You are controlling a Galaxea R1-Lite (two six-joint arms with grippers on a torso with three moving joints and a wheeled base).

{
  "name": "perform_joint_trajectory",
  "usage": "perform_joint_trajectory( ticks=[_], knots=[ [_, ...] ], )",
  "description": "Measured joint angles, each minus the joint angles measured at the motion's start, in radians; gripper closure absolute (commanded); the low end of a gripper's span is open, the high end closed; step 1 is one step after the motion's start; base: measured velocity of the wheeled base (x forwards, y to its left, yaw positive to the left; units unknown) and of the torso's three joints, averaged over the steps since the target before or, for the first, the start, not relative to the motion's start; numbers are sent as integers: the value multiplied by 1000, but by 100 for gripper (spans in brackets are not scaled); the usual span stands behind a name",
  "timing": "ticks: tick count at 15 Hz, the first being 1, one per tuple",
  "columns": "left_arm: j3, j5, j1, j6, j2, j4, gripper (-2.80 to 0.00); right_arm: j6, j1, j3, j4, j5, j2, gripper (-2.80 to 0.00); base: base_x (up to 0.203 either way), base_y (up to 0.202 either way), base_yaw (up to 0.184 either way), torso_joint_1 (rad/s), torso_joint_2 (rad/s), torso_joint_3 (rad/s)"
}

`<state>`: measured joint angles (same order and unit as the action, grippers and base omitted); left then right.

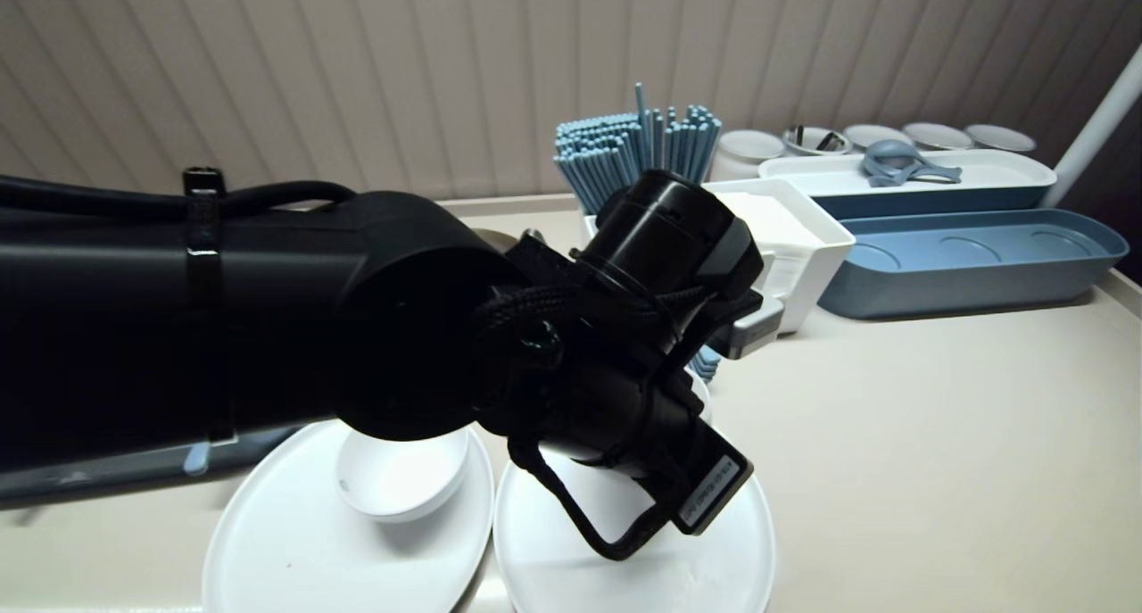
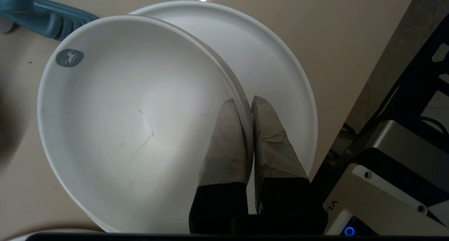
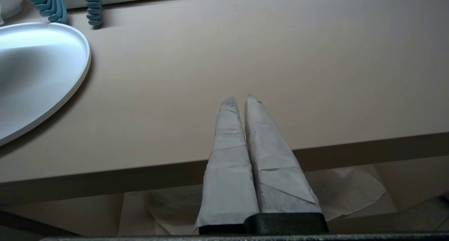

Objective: Pick the bowl and place it on the plate

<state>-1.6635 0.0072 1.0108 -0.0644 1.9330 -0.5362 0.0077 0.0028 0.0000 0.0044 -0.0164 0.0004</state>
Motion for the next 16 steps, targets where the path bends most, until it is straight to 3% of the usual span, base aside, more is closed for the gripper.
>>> perform_joint_trajectory(
  ticks=[4,12,13,16],
  knots=[
    [7,6,37,1,55,3,0,0,0,0,0,0,0,0,0,0,0,0,0,0],
    [6,95,108,4,134,4,0,0,0,0,0,0,0,0,0,0,0,0,0,0],
    [7,96,110,4,136,4,-280,0,0,0,0,0,0,0,0,0,0,0,0,0],
    [1,97,111,5,140,3,-280,0,0,0,0,0,0,0,0,0,0,0,0,0]
  ],
)
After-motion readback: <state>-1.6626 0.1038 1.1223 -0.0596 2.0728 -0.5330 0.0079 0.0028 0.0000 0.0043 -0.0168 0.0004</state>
